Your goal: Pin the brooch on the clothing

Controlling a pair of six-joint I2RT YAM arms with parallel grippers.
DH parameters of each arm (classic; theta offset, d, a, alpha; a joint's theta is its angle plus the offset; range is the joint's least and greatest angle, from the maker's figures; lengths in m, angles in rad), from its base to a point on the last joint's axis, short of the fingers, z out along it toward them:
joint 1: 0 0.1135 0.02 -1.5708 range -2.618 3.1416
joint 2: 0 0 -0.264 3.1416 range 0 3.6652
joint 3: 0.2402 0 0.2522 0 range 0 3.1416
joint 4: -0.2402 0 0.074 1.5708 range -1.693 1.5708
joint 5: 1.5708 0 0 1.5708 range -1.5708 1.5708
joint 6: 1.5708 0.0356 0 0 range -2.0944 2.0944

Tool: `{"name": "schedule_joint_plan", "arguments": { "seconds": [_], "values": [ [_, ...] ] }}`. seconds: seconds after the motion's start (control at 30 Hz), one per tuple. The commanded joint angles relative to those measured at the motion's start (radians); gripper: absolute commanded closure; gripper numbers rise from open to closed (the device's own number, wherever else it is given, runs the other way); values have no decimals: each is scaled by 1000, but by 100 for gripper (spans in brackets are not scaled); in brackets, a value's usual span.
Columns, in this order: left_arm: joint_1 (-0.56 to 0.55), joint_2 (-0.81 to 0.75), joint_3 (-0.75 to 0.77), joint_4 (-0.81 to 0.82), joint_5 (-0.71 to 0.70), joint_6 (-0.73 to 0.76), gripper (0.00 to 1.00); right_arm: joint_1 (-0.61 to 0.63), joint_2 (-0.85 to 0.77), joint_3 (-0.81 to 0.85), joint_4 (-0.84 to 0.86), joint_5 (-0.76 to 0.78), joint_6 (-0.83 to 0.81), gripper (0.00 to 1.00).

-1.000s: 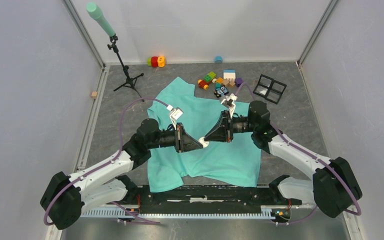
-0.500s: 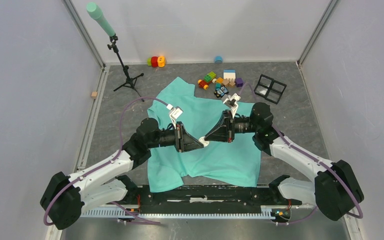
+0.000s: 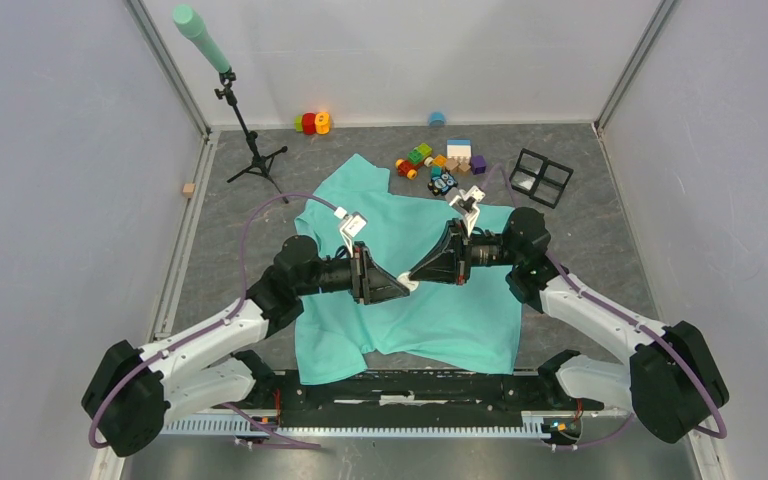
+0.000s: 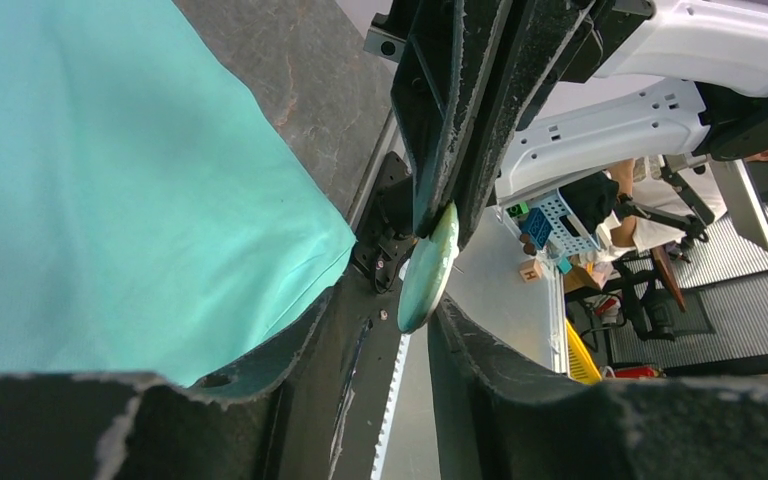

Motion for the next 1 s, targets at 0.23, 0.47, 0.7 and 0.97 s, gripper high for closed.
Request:
{"name": "schedule_joint_plan", "arguments": {
  "seconds": [0.23, 0.47, 0.7, 0.97],
  "values": [
    [2, 19, 30, 97, 5, -43, 71, 7, -5, -11, 49, -24, 12, 100],
    [2, 30, 26, 124, 11, -58, 68, 8, 6, -20, 43, -31, 9, 100],
    [2, 34, 19, 136, 22, -66, 95, 10, 3, -23, 41, -24, 8, 100],
    [2, -5, 7, 58, -9, -28, 98, 10, -3, -16, 22, 9, -3, 92]
  ]
}}
